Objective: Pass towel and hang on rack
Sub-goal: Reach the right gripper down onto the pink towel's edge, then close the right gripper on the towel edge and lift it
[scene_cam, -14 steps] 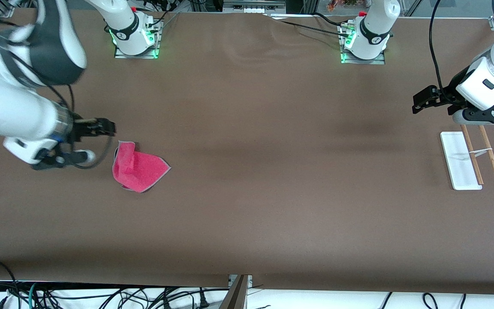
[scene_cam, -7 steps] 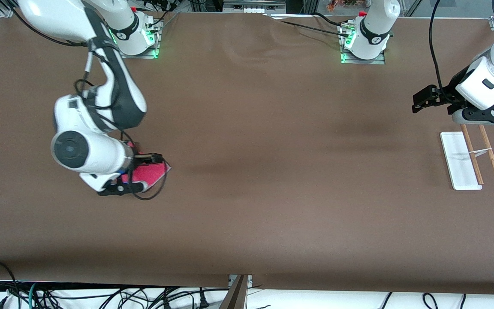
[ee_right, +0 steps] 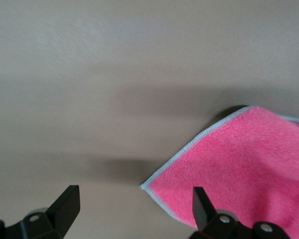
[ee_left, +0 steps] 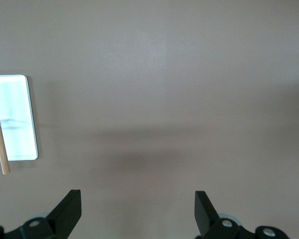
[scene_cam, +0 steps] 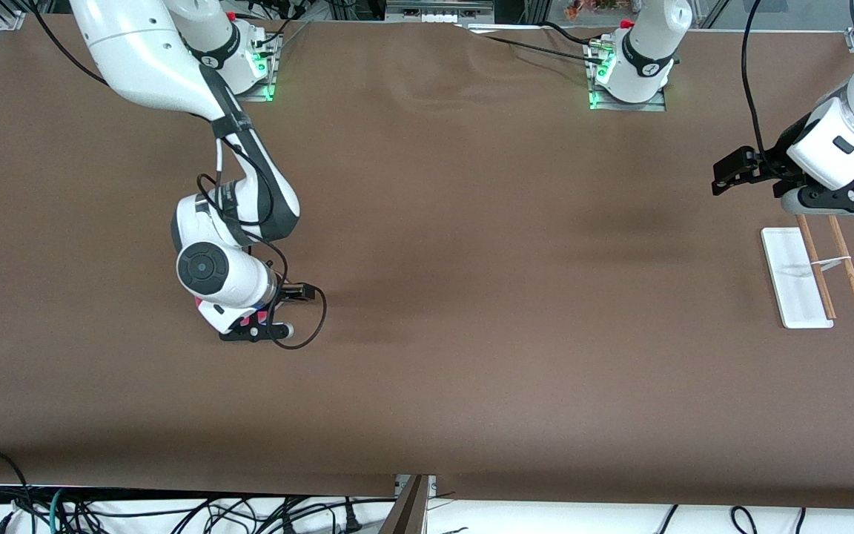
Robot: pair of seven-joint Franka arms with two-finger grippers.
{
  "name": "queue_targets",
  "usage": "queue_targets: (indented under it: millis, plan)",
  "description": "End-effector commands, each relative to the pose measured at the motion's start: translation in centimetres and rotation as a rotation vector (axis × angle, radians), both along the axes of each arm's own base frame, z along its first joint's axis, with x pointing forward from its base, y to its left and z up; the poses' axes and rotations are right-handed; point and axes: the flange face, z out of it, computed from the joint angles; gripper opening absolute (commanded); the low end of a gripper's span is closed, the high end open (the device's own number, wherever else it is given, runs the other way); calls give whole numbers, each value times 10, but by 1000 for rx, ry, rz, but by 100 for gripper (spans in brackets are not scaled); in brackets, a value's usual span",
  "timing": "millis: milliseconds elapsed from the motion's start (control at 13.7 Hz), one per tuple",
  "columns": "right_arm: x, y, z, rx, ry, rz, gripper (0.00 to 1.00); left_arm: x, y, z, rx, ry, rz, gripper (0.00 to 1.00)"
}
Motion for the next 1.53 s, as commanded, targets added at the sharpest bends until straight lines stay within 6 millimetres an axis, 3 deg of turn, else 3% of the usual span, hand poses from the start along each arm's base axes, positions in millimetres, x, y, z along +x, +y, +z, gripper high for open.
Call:
queue_targets:
  millis: [0, 438, 803, 876, 1022, 1095, 1314, 1460]
  plan:
    - [-13, -3, -9, -7, -5, 5, 100, -1, -5, 8, -5, 1, -11, 100]
    - [-34, -11, -47, -15, 10, 2, 100, -1, -5, 7, -5, 3, -11, 100]
    - [-42, -10, -59, -24, 38, 12, 99, -1, -4, 7, -5, 3, -11, 100]
    - [-43, -10, -59, -25, 39, 14, 85, -1, -4, 7, -5, 1, -9, 100]
    - [-43, -11, -59, -25, 42, 16, 38, 0, -4, 6, -5, 3, -8, 100]
    - [-43, -11, -59, -26, 42, 12, 29, -1, -4, 7, -5, 1, -8, 100]
    - [-43, -12, -61, -25, 44, 10, 29, -1, -2, 7, -6, 2, -14, 100]
    - [-43, -13, -64, -27, 48, 10, 14, -1, -2, 7, -6, 2, -14, 100]
